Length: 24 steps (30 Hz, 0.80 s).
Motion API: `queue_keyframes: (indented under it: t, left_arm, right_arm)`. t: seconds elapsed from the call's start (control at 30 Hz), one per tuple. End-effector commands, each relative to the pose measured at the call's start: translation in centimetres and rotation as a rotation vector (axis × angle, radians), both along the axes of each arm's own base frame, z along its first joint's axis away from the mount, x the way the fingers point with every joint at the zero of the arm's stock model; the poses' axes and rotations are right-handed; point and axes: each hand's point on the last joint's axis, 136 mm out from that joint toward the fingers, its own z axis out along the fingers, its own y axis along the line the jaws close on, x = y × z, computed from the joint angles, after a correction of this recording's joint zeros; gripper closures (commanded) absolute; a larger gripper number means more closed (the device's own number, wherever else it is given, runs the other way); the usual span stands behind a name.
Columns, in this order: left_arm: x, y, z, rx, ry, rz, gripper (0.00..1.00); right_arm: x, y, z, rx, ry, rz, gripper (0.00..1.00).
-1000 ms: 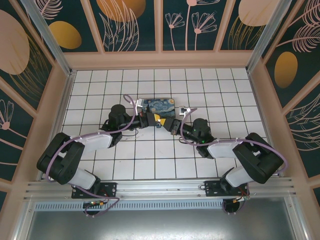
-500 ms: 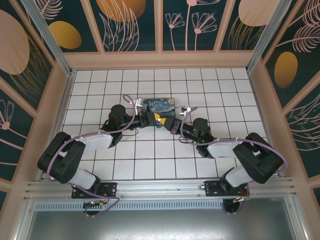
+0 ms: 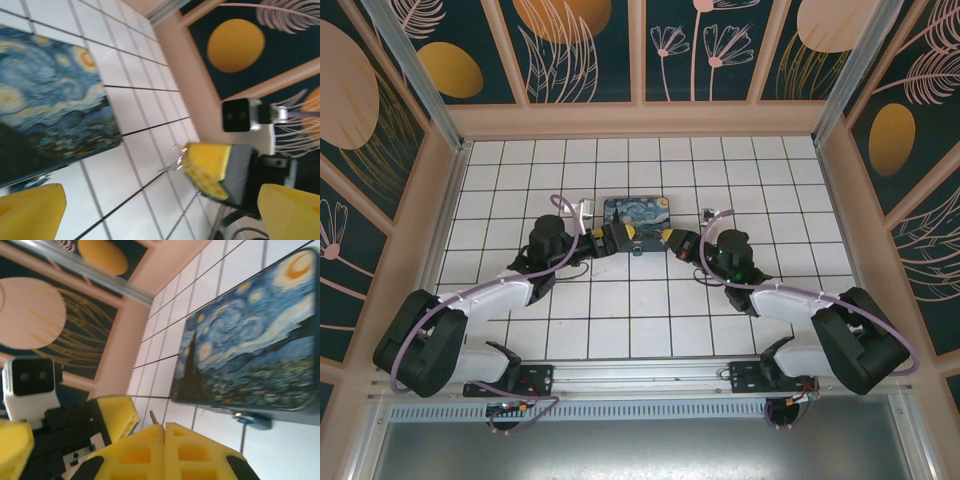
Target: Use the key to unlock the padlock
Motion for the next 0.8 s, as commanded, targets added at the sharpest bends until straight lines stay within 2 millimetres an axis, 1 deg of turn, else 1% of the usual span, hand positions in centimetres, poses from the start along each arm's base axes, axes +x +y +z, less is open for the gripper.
queue_keyframes:
  t: [0.0,0.03,0.1,0.17,0.3,0.43,0.6,0.77]
  left_arm:
    - [-0.2,1.2,-3.3,0.151,-0.003,0.031,0.01]
    - [-0.1,1.4,-3.9,0.172,-0.002,0.036,0.02]
    - [-0.2,1.3,-4.8,0.195,-0.005,0.024,0.01]
    - [-0.2,1.0,-5.7,0.215,-0.007,0.011,0.01]
    - [-0.5,-0.2,-7.3,0.277,-0.024,-0.027,0.03]
    - [-0.5,-1.0,-9.3,0.322,-0.026,-0.036,0.05]
    - [0.1,-1.3,-10.4,0.352,-0.065,-0.009,0.08]
    - [0.5,-2.0,-11.2,0.366,-0.106,-0.017,0.09]
  right_arm:
    - [1.7,-0.8,1.2,0.003,0.008,-0.058,1.00]
    - [2.6,-1.4,1.4,0.005,0.009,-0.079,1.00]
    - [3.5,-1.5,1.5,0.005,0.013,-0.089,1.00]
    - [4.3,-1.1,1.6,0.005,0.018,-0.078,1.00]
    - [5.4,-0.1,1.7,0.010,0.025,-0.056,1.00]
    - [6.3,0.8,1.1,0.021,0.047,-0.043,1.00]
    - [7.0,1.6,0.3,0.036,0.075,-0.032,1.00]
    - [7.4,1.9,-0.7,0.038,0.102,-0.043,1.00]
